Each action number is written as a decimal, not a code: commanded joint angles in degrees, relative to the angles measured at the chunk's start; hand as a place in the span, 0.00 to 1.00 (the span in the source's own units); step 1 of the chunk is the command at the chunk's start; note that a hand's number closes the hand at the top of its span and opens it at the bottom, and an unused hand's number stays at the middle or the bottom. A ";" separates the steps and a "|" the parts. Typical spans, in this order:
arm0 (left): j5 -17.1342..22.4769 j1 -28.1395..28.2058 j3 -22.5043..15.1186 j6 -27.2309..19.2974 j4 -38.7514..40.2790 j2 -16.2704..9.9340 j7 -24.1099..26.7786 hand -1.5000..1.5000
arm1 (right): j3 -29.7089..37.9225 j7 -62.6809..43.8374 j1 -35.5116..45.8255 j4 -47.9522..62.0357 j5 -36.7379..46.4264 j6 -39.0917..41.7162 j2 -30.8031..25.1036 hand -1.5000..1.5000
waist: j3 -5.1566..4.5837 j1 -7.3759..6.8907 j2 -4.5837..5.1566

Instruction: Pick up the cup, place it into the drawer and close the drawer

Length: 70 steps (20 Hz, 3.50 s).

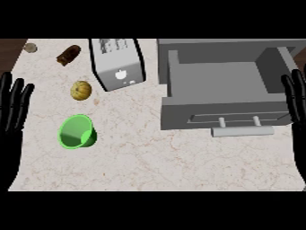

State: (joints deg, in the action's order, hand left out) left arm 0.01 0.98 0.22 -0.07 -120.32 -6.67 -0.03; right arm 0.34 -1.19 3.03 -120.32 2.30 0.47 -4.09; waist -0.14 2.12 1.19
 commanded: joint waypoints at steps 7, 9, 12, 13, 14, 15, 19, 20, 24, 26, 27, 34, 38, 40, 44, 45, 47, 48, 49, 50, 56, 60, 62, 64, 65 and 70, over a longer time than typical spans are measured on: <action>19.60 1.49 3.49 9.10 6.23 -0.24 -4.35 0.00 | -4.19 -1.46 -3.15 3.35 -2.05 5.76 -1.33 0.00 | 0.07 -2.76 -0.80; 20.25 2.40 3.32 9.74 7.69 -0.40 -4.89 0.00 | -2.75 -5.80 -2.22 1.01 -4.14 6.35 -2.54 0.00 | 0.10 -2.20 -1.14; 23.66 -1.98 8.20 12.61 16.28 -2.33 -1.75 0.00 | -1.29 -9.05 4.06 3.35 -4.81 4.88 -2.00 0.00 | 0.09 -2.18 -1.07; 24.24 -5.67 10.06 12.18 18.77 -3.32 -2.32 0.00 | 0.64 -5.64 3.22 6.05 -6.04 6.70 -3.10 0.00 | 0.12 -2.03 -1.08; 26.23 -3.23 11.69 14.30 18.50 -4.23 -1.77 0.00 | -2.35 -6.49 1.12 3.32 -3.81 5.61 -1.56 0.00 | 0.12 -2.11 -1.17; 23.60 -2.83 11.29 15.66 20.72 -4.34 1.58 0.00 | 2.92 -2.89 2.97 8.96 -7.64 8.80 -4.35 0.00 | 0.13 -2.16 -1.12; 16.74 -6.41 9.65 12.69 27.71 -3.82 2.42 0.00 | 1.22 -6.87 4.71 7.04 -6.12 6.79 -2.89 0.00 | 0.13 -1.95 -1.14; 16.69 -3.44 8.43 13.39 27.35 -2.26 3.49 0.00 | 2.80 -3.63 4.05 8.36 -7.10 8.04 -3.46 0.00 | 0.14 -2.06 -1.16; 14.54 -4.59 9.26 15.39 37.30 -2.18 9.49 0.00 | 0.60 -2.83 6.04 9.79 -5.19 7.52 -2.17 0.00 | 0.12 -2.02 -1.12; 16.58 -6.42 13.84 19.31 43.31 -6.96 11.78 0.00 | 2.72 -4.95 5.69 8.30 -6.70 8.20 -3.74 0.00 | 0.11 -1.92 -1.14; 12.70 -7.82 12.04 16.51 45.97 -4.93 14.08 0.00 | 4.57 -1.97 7.55 11.77 -7.53 9.86 -5.09 0.00 | 0.12 -1.93 -1.09; 9.67 -11.16 13.31 18.04 60.95 -6.63 21.94 0.00 | 6.10 -2.60 13.71 16.52 -7.25 9.44 -5.99 0.00 | 0.12 -2.03 -1.10; 6.12 -13.88 13.70 16.45 72.62 -5.89 31.14 0.00 | 4.49 -4.40 10.76 12.10 -6.50 8.62 -4.84 0.00 | 0.10 -1.77 -1.09; 5.87 -12.49 13.76 17.96 75.25 -6.62 33.57 0.00 | 6.75 -3.95 13.05 14.51 -8.00 9.12 -5.91 0.00 | 0.10 -1.91 -1.07; 2.41 -16.10 13.78 16.39 86.25 -7.34 41.84 0.00 | 4.21 -1.87 13.04 16.93 -4.78 7.34 -3.56 0.00 | 0.08 -1.83 -0.99; 1.83 -19.16 14.29 15.99 91.07 -7.79 43.00 0.00 | 7.81 -8.53 14.10 12.66 -10.67 10.57 -7.62 0.00 | 0.05 -1.37 -0.97; 1.61 -23.14 15.50 16.90 98.14 -9.46 47.05 0.00 | 6.82 -6.71 13.84 13.13 -8.22 8.75 -6.21 0.00 | 0.05 -1.47 -0.97; 1.05 -22.09 15.17 17.81 99.88 -9.49 50.15 0.00 | 6.46 -5.44 12.02 12.87 -7.89 9.31 -6.02 0.00 | 0.06 -1.48 -0.98; 0.54 -24.47 15.77 16.92 103.52 -8.95 53.10 0.00 | 5.35 -5.31 11.37 11.76 -7.73 9.58 -5.57 0.00 | -0.02 -0.85 -0.77; 0.30 -24.11 15.40 18.04 103.72 -10.74 51.93 0.00 | 6.46 -6.75 13.73 13.70 -9.27 9.33 -5.71 0.00 | 0.05 -1.47 -0.95; -0.53 -26.96 16.12 15.18 109.84 -8.86 57.89 0.00 | 6.28 -6.34 11.36 11.22 -9.34 10.14 -5.94 0.00 | -0.05 -0.75 -0.70; -1.02 -25.29 15.82 15.03 109.74 -7.44 61.90 0.00 | 7.70 -5.87 14.44 14.46 -9.58 10.47 -7.26 0.00 | -0.13 -0.60 -0.43; -0.47 -27.31 16.29 16.96 110.16 -9.06 59.48 0.00 | 7.66 -9.64 15.68 12.37 -10.76 9.78 -7.26 0.00 | -0.06 -0.87 -0.71; -0.59 -29.71 16.57 15.32 110.92 -8.57 58.42 0.00 | 8.31 -5.45 14.83 15.33 -10.31 11.11 -7.69 0.00 | -0.13 -0.25 -0.38; -1.20 -27.74 15.94 16.76 111.02 -8.82 60.49 0.00 | 7.53 -5.86 11.81 12.21 -10.24 10.61 -6.59 0.00 | -0.09 -0.41 -0.60; -1.80 -28.72 15.53 16.23 111.42 -6.96 61.22 0.00 | 5.53 -8.15 12.66 11.39 -8.58 10.30 -6.69 0.00 | -0.14 -0.19 -0.51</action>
State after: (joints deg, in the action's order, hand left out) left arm -1.21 -28.23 16.13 13.89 -9.43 -15.10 55.66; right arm 6.83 -7.42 16.36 -107.15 -6.57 10.62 -10.58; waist -0.25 1.72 0.69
